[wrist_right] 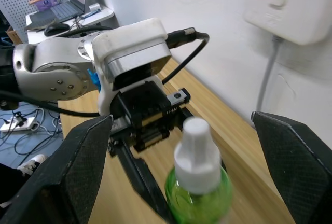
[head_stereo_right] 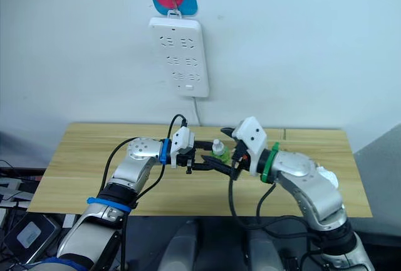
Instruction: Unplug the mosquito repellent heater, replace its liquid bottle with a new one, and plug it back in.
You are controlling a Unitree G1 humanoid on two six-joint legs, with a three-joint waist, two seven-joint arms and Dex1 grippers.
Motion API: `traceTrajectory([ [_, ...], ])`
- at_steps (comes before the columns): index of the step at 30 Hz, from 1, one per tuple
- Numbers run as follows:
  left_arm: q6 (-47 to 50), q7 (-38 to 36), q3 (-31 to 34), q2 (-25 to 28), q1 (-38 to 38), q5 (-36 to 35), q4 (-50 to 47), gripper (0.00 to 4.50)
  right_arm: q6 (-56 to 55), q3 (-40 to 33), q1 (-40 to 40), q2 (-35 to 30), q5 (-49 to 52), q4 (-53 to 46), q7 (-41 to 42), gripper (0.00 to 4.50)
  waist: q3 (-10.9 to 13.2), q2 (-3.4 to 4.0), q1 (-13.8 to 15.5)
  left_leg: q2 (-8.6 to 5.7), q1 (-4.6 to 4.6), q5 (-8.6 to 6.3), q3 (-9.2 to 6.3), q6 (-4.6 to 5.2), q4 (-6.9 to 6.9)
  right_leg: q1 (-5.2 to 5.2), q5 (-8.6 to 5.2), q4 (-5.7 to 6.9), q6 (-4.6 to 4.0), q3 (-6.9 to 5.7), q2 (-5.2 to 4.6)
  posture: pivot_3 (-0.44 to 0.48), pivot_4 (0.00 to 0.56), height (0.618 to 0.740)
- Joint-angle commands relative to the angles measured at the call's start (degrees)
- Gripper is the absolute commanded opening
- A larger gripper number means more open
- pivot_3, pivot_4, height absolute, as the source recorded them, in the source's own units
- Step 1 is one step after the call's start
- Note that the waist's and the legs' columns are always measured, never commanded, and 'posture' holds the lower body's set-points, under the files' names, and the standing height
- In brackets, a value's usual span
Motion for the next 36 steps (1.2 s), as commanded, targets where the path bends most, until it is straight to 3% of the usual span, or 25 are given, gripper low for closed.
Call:
traceTrajectory([
  [1,-0.64,0.03,0.37,-0.11,-0.03,-0.20,-1.76,2.18,-3.99,1.01,-1.89,2.14,-3.61,2.70,-2.81,4.48,0.00,0.00,0.12,0.00,0.00,0.00,0.00,0.00,0.01,0.00,0.00,0.00,0.00,0.00,0.00,0.232,0.231,0.740],
  [6,-0.78,0.20,0.37,-0.35,-0.42,0.00,-1.30,2.18,-6.21,0.44,-3.32,4.50,-6.62,6.55,-5.37,4.48,-0.02,-0.01,0.07,0.01,0.01,0.00,-0.01,-0.01,0.02,0.00,0.01,0.05,-0.02,-0.02,0.00,0.229,0.230,0.740],
  [12,-0.98,0.38,0.29,-0.68,0.09,0.02,-1.65,2.18,-6.42,-1.72,0.10,0.17,-6.04,4.09,-2.63,4.48,-0.02,-0.01,0.13,0.00,-0.02,0.00,-0.01,0.00,0.00,0.00,0.15,0.00,-0.26,-0.03,-0.02,0.219,0.233,0.740],
  [20,-1.41,0.00,0.74,-0.68,-0.12,0.32,-0.62,2.18,-2.57,-9.51,6.28,-9.01,2.10,-4.43,4.05,4.48,-0.02,-0.02,0.06,-0.01,0.02,0.00,-0.02,0.00,0.04,0.05,0.15,0.04,-0.26,-0.02,-0.03,0.219,0.234,0.740],
  [26,-1.44,-0.02,0.55,-1.17,-0.09,0.41,-0.64,2.18,1.26,-8.12,5.37,-6.46,7.48,-6.86,3.82,4.48,-0.02,-0.02,-0.50,0.05,0.04,0.00,-0.06,0.00,0.03,0.04,0.14,0.05,-0.24,-0.03,0.05,0.209,0.240,0.740],
  [29,-1.53,0.05,0.37,-1.49,-0.22,0.54,-0.61,2.18,2.23,-7.32,4.45,-1.47,8.96,-5.91,0.79,3.90,-0.04,-0.04,-0.64,0.05,0.03,0.00,-0.06,0.00,0.04,0.05,0.15,0.05,-0.25,-0.03,0.05,0.209,0.240,0.740],
  [33,-1.40,-0.07,0.45,-1.39,-0.20,0.49,-0.98,2.18,4.16,-6.06,3.47,0.88,9.50,-5.42,-0.29,2.55,-0.04,-0.04,-0.64,0.01,0.02,0.01,-0.06,0.00,0.05,0.05,0.15,0.04,-0.25,-0.02,0.01,0.220,0.243,0.740],
  [36,-1.45,-0.06,0.44,-1.33,-0.21,0.49,-1.02,2.18,4.43,-5.14,2.96,1.30,9.15,-4.83,-0.64,2.55,-0.04,-0.04,-0.60,0.01,0.02,0.01,-0.07,0.00,0.06,0.06,0.15,0.04,-0.24,-0.04,0.01,0.220,0.243,0.740],
])
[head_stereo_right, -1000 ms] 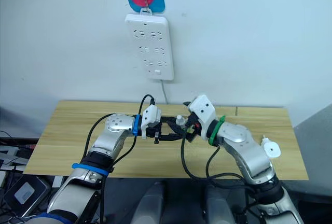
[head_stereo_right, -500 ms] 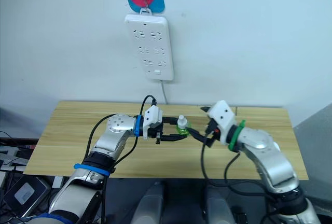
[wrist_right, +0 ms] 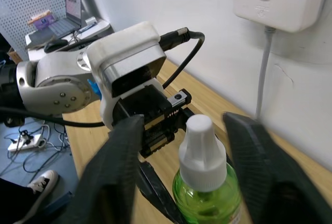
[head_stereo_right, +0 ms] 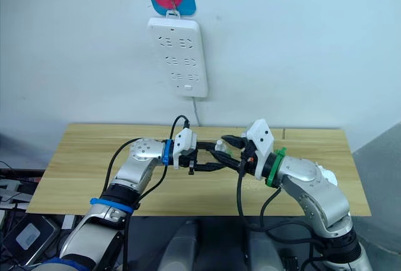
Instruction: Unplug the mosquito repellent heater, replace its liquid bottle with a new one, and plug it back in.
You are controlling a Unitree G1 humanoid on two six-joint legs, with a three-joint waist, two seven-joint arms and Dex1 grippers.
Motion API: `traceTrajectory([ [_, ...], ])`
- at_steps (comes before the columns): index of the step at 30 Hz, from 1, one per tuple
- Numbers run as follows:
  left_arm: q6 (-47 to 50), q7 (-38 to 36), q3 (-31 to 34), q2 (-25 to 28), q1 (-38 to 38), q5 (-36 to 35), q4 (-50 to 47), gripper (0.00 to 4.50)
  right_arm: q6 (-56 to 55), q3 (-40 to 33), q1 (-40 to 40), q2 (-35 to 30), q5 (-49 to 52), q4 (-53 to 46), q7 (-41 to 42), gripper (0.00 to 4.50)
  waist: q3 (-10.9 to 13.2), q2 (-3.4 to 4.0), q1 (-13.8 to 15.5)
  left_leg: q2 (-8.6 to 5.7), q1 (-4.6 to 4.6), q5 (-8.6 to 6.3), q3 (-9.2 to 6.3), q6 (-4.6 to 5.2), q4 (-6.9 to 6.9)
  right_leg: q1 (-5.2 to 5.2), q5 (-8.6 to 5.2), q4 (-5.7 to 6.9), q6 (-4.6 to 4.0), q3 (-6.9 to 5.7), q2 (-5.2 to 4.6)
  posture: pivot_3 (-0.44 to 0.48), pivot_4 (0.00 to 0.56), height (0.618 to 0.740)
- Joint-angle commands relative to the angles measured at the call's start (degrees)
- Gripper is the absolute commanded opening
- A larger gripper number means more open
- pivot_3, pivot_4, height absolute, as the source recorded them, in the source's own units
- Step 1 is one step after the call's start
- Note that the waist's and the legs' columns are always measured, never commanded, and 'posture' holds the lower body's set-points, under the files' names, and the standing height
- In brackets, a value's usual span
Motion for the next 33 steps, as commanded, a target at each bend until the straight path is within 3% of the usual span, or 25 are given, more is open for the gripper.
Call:
traceTrajectory([
  [1,-0.54,-0.07,0.34,-0.16,-0.37,-0.51,-1.23,2.18,-0.40,0.94,-0.57,0.18,-0.28,-0.13,-0.54,2.55,0.00,0.00,0.02,0.00,0.00,0.00,-0.01,0.00,0.00,0.00,0.00,0.00,0.00,-0.02,0.00,0.220,0.243,0.740],
  [6,-0.31,-0.09,0.14,-0.30,-0.13,-0.57,-1.84,2.18,-1.39,1.78,-1.17,0.39,-1.52,1.25,-1.02,2.55,0.00,0.00,-0.02,0.01,0.00,0.00,-0.02,0.00,0.00,-0.01,0.00,0.00,-0.01,-0.03,0.00,0.221,0.246,0.740],
  [9,-0.30,-0.13,0.09,-0.34,-0.04,-0.57,-1.94,2.18,-1.67,1.77,-1.16,0.44,-1.62,1.41,-1.07,1.94,0.00,0.00,-0.02,0.01,0.00,0.00,-0.02,0.00,-0.01,-0.01,0.00,0.00,0.00,-0.02,0.01,0.221,0.246,0.740],
  [14,-0.59,0.04,-0.07,-0.64,0.18,-0.46,-2.26,2.18,-2.48,1.22,-0.92,0.20,-1.57,1.26,-0.65,0.31,0.00,0.00,-0.01,0.01,0.00,0.00,-0.02,0.00,0.00,0.00,0.00,0.00,0.00,-0.03,0.01,0.221,0.247,0.740],
  [18,-0.62,0.04,-0.15,-0.64,0.43,-0.42,-2.27,2.18,-2.51,0.22,-1.12,0.26,-0.22,0.24,-0.20,0.31,0.00,0.00,-0.02,0.01,0.00,0.00,-0.03,0.00,0.00,0.00,0.00,0.01,0.00,-0.03,0.01,0.219,0.247,0.740],
  [22,-0.90,0.14,0.06,-0.18,0.73,-0.16,-1.56,2.18,2.88,-3.61,-4.31,1.22,7.80,-4.71,-0.99,0.31,0.00,0.00,-0.02,0.01,0.00,0.00,-0.03,0.00,0.00,0.00,0.00,0.01,-0.01,-0.03,0.01,0.223,0.254,0.740],
  [27,-0.87,1.20,0.65,0.56,1.45,0.14,-0.94,2.18,8.67,-9.03,-10.14,3.70,16.13,-8.58,-8.39,0.31,0.00,0.00,-0.12,0.04,0.00,0.00,-0.09,0.00,-0.01,0.00,0.01,0.03,-0.01,-0.08,0.01,0.224,0.256,0.740],
  [30,-1.03,1.59,0.87,1.32,2.43,0.22,-0.95,2.18,7.51,-9.45,-9.24,3.83,13.16,-7.84,-12.19,0.31,0.00,0.00,-0.15,0.03,-0.01,0.00,-0.12,0.01,-0.03,0.01,0.01,0.01,-0.02,-0.11,0.01,0.226,0.259,0.740],
  [33,-1.02,2.35,1.17,2.31,3.69,0.31,-1.81,2.18,-0.81,-5.24,-4.66,1.02,0.31,-2.12,-14.72,0.31,0.00,0.00,-0.02,0.00,-0.03,0.00,-0.11,0.01,-0.05,0.00,0.02,-0.03,-0.04,-0.10,-0.01,0.230,0.271,0.740],
])
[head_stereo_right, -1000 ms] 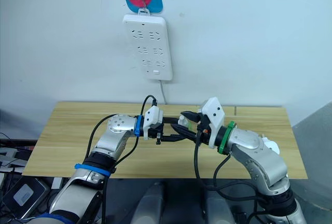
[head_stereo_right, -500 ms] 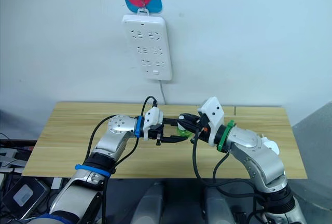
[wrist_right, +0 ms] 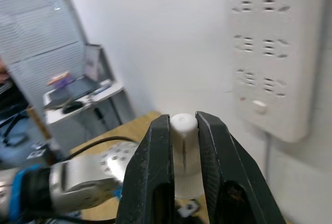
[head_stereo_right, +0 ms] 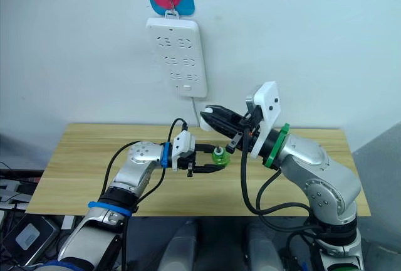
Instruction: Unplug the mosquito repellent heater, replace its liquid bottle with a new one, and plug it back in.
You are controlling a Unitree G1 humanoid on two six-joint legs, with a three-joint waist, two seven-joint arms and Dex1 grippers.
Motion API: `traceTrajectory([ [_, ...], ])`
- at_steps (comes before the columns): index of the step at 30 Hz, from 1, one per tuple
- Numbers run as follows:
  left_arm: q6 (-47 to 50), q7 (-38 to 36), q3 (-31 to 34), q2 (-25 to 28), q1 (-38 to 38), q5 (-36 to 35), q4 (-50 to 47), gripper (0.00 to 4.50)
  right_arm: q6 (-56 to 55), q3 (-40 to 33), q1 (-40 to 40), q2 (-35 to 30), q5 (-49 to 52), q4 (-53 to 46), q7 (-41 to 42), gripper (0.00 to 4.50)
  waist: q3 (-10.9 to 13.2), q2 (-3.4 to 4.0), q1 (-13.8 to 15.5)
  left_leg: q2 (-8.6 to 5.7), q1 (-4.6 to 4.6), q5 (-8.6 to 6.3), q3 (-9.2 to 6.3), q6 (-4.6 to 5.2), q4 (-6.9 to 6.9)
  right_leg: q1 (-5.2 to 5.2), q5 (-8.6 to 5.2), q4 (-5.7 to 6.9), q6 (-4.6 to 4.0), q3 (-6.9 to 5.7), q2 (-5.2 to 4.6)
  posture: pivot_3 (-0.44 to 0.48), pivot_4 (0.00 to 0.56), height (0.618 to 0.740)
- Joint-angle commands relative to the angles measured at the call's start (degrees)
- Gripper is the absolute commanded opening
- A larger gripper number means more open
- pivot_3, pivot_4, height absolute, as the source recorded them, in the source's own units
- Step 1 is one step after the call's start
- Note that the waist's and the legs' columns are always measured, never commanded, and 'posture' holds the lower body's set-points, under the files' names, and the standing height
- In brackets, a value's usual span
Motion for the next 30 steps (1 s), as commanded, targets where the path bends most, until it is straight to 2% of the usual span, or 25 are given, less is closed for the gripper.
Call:
traceTrajectory([
  [1,-0.34,1.53,1.30,0.97,1.33,-0.09,-2.16,2.18,-9.90,2.56,4.86,-1.10,-12.13,6.24,-3.81,0.31,0.00,-0.01,0.13,-0.02,0.00,0.00,0.00,0.00,0.00,0.00,-0.02,-0.01,0.03,0.00,-0.02,0.231,0.279,0.740],
  [5,2.47,5.69,2.66,1.05,3.03,-0.57,-5.47,2.18,-23.19,5.26,8.23,1.36,-21.80,19.48,-5.55,0.31,0.05,0.00,0.00,-0.01,0.01,0.00,0.05,0.00,0.01,-0.03,-0.14,0.03,0.24,0.05,-0.02,0.242,0.305,0.740],
  [9,7.10,10.68,4.35,2.00,4.98,-0.65,-10.61,2.18,-36.09,6.44,8.26,4.26,-28.50,35.89,-5.97,0.31,0.21,0.06,-0.22,0.01,0.05,0.00,0.06,0.00,0.00,-0.02,-0.15,0.04,0.25,0.08,0.00,0.280,0.331,0.740],
  [15,13.92,14.00,4.78,3.78,9.41,-1.53,-20.81,2.18,-46.14,3.30,6.55,7.98,-31.01,52.99,-7.60,0.31,0.57,0.16,-0.04,0.04,0.05,0.00,0.09,0.01,-0.12,-0.08,-0.16,0.02,0.24,0.11,0.01,0.333,0.344,0.740],
  [19,17.19,14.90,4.93,4.64,11.20,-1.94,-25.30,2.18,-50.77,1.82,4.95,9.42,-31.68,59.35,-8.15,0.31,0.96,0.23,0.85,0.04,0.05,0.00,0.08,0.00,-0.15,-0.09,-0.19,0.02,0.19,0.11,0.00,0.343,0.345,0.740],
  [24,18.28,15.23,4.68,4.69,10.32,-1.91,-25.32,2.18,-53.04,1.56,4.56,10.27,-33.10,62.46,-8.52,0.31,1.23,0.23,0.94,0.03,0.05,0.00,0.13,0.00,-0.14,-0.09,-0.20,0.01,0.18,0.16,0.00,0.331,0.341,0.740],
  [30,16.06,13.76,3.76,3.93,7.14,-1.27,-20.98,2.18,-52.78,1.56,6.50,10.54,-33.77,61.30,-9.02,2.40,1.30,0.25,0.93,0.03,0.05,0.00,0.16,0.00,-0.16,-0.10,-0.20,-0.03,0.19,0.19,-0.01,0.312,0.338,0.740],
])
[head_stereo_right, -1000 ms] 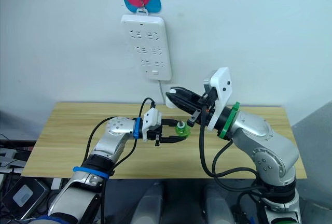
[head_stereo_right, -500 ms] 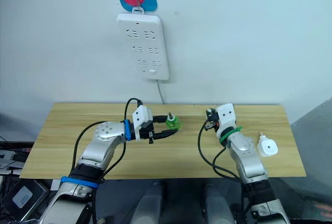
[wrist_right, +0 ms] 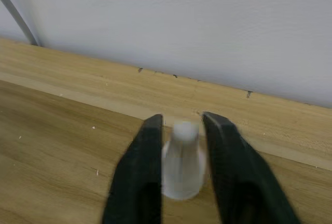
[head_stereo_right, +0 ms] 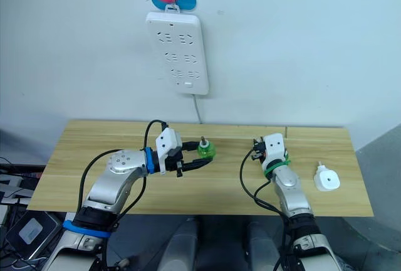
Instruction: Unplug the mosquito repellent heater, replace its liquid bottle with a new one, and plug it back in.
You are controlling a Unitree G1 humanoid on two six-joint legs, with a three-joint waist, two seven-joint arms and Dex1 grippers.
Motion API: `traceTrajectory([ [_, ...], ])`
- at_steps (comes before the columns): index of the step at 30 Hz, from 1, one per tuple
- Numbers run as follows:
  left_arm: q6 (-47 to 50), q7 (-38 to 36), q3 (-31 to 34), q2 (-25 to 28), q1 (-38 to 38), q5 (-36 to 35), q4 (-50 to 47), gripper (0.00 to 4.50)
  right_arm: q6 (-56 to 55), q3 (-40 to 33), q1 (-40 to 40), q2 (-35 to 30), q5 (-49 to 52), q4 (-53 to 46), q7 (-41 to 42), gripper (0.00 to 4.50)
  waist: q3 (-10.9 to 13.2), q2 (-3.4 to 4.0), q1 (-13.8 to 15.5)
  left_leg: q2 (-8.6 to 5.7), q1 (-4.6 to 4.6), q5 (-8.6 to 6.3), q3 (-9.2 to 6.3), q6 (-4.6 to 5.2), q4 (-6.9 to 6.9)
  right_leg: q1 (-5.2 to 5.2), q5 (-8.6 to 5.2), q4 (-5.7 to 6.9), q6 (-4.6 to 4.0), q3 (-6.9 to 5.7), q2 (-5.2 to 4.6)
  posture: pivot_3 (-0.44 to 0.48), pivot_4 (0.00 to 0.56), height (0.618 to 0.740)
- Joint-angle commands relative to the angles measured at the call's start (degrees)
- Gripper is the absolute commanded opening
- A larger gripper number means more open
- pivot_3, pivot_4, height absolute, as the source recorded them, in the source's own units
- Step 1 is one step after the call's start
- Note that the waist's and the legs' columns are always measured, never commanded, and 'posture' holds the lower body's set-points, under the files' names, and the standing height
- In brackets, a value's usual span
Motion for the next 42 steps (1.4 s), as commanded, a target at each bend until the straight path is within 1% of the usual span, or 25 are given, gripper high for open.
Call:
traceTrajectory([
  [1,-2.02,-1.01,-0.36,-0.51,-1.60,-0.58,1.37,2.18,-0.65,-0.58,2.01,0.11,-0.58,-2.13,0.05,2.81,0.01,0.00,0.00,0.00,0.00,0.00,0.00,0.00,0.00,0.00,0.00,0.00,0.00,0.00,0.00,0.312,0.338,0.740],
  [2,-2.39,-1.17,-0.47,-0.64,-2.09,-0.55,2.09,2.18,-0.66,-0.72,2.29,0.02,-0.61,-2.75,0.12,3.21,0.02,0.01,-0.01,0.00,0.00,0.00,0.02,0.00,-0.01,-0.02,0.00,0.00,0.00,0.01,0.00,0.294,0.333,0.740],
  [3,-2.76,-1.31,-0.56,-0.78,-2.49,-0.51,2.71,2.18,-0.65,-0.86,2.61,-0.10,-0.59,-3.72,0.23,3.50,0.02,0.01,-0.03,0.00,-0.01,0.00,0.05,0.00,-0.02,-0.04,0.00,0.00,0.00,0.04,0.00,0.294,0.333,0.740],
  [4,-3.06,-1.42,-0.62,-0.88,-2.75,-0.49,3.16,2.18,-0.65,-0.94,2.80,-0.18,-0.58,-4.35,0.30,3.93,0.03,0.01,-0.05,0.00,-0.01,0.00,0.10,0.00,-0.02,-0.07,0.00,0.00,0.00,0.09,0.00,0.294,0.333,0.740],
  [5,-3.42,-1.53,-0.71,-1.13,-3.08,-0.46,3.79,2.18,-0.51,-1.03,3.20,-0.37,-0.27,-5.87,0.79,4.29,0.04,0.02,-0.11,0.00,-0.01,0.00,0.14,0.00,-0.03,-0.08,0.00,0.00,0.00,0.12,0.00,0.271,0.326,0.740],
  [6,-3.71,-1.66,-0.79,-1.33,-3.30,-0.47,4.23,2.18,-0.30,-0.95,3.71,-0.67,0.01,-7.86,1.44,4.47,0.06,0.02,-0.14,0.01,-0.01,0.00,0.17,0.00,-0.03,-0.09,0.00,0.00,0.00,0.15,0.00,0.271,0.326,0.740],
  [8,-4.47,-2.17,-1.25,-1.98,-3.57,-0.54,5.07,2.18,3.07,-0.05,5.92,-1.76,3.41,-17.03,5.83,4.47,0.06,0.03,-0.16,0.01,-0.01,0.00,0.20,0.00,-0.02,-0.10,0.00,0.00,0.00,0.18,0.00,0.259,0.320,0.740],
  [10,-5.37,-2.77,-1.69,-2.63,-3.94,-0.48,6.10,2.18,9.19,1.33,8.02,-3.62,8.12,-26.55,11.30,4.47,0.06,0.03,-0.18,0.01,-0.02,-0.01,0.21,0.00,-0.03,-0.10,-0.01,-0.01,0.01,0.19,0.00,0.238,0.308,0.740],
  [12,-6.56,-3.73,-2.03,-3.21,-4.50,-0.46,7.33,2.18,16.87,2.69,9.67,-7.08,13.36,-35.53,16.65,4.47,0.05,0.03,-0.18,0.00,-0.04,-0.01,0.21,0.00,-0.03,-0.10,-0.01,-0.03,0.02,0.18,0.00,0.233,0.304,0.740],
  [15,-8.66,-5.55,-2.74,-4.02,-5.52,-0.38,9.36,2.18,27.89,2.50,10.56,-12.05,22.27,-46.18,21.52,3.86,0.05,0.03,-0.18,0.01,-0.04,0.00,0.18,0.00,-0.01,-0.07,-0.01,-0.03,0.02,0.15,-0.02,0.225,0.290,0.740],
  [19,-11.47,-8.07,-3.59,-5.35,-7.37,-0.40,12.28,2.18,38.26,2.78,8.47,-18.45,28.61,-54.26,24.58,2.48,0.04,0.00,-0.18,0.00,-0.04,0.00,0.17,0.00,0.03,-0.06,-0.01,-0.02,0.02,0.15,-0.02,0.220,0.279,0.740],
  [22,-13.04,-9.87,-4.04,-6.10,-8.32,-0.38,13.81,2.18,41.71,3.53,6.11,-19.32,29.79,-55.74,24.08,2.48,0.03,-0.01,-0.24,-0.01,-0.05,0.00,0.18,0.00,0.05,-0.06,0.00,-0.03,0.03,0.15,-0.02,0.219,0.272,0.740],
  [27,-14.20,-10.87,-4.49,-7.27,-9.04,-0.33,14.95,2.18,41.66,6.17,3.30,-16.90,26.33,-53.31,22.12,2.48,0.02,-0.02,-0.29,-0.01,-0.08,0.00,0.15,0.00,0.02,-0.07,0.00,-0.04,0.04,0.09,0.00,0.220,0.265,0.740],
  [32,-14.54,-11.15,-4.52,-8.23,-9.49,-0.32,15.44,2.18,39.55,7.52,3.02,-15.11,23.02,-50.70,21.32,2.48,0.02,-0.03,-0.29,-0.03,-0.11,0.00,0.15,0.00,0.04,-0.08,0.00,-0.06,0.04,0.08,-0.01,0.220,0.262,0.740],
  [39,-14.49,-11.12,-4.37,-9.01,-9.51,-0.37,15.47,2.18,38.20,8.61,3.71,-15.40,20.57,-50.12,22.13,2.48,0.01,-0.03,-0.29,-0.02,-0.10,0.00,0.14,0.00,0.07,-0.08,0.00,-0.03,0.04,0.06,-0.01,0.219,0.260,0.740],
  [41,-14.44,-11.13,-4.36,-9.07,-9.45,-0.40,15.38,2.18,37.83,8.40,3.98,-15.18,20.28,-50.01,22.04,2.09,0.01,-0.03,-0.29,-0.02,-0.10,0.00,0.13,0.00,0.06,-0.08,0.00,-0.03,0.04,0.05,-0.01,0.219,0.260,0.740],
  [42,-14.42,-11.15,-4.35,-9.09,-9.44,-0.42,15.38,2.18,37.70,8.33,4.03,-15.10,20.21,-49.96,22.03,1.79,0.01,-0.03,-0.29,-0.02,-0.10,0.00,0.13,-0.01,0.06,-0.08,0.00,-0.03,0.04,0.06,-0.01,0.219,0.260,0.740],
])
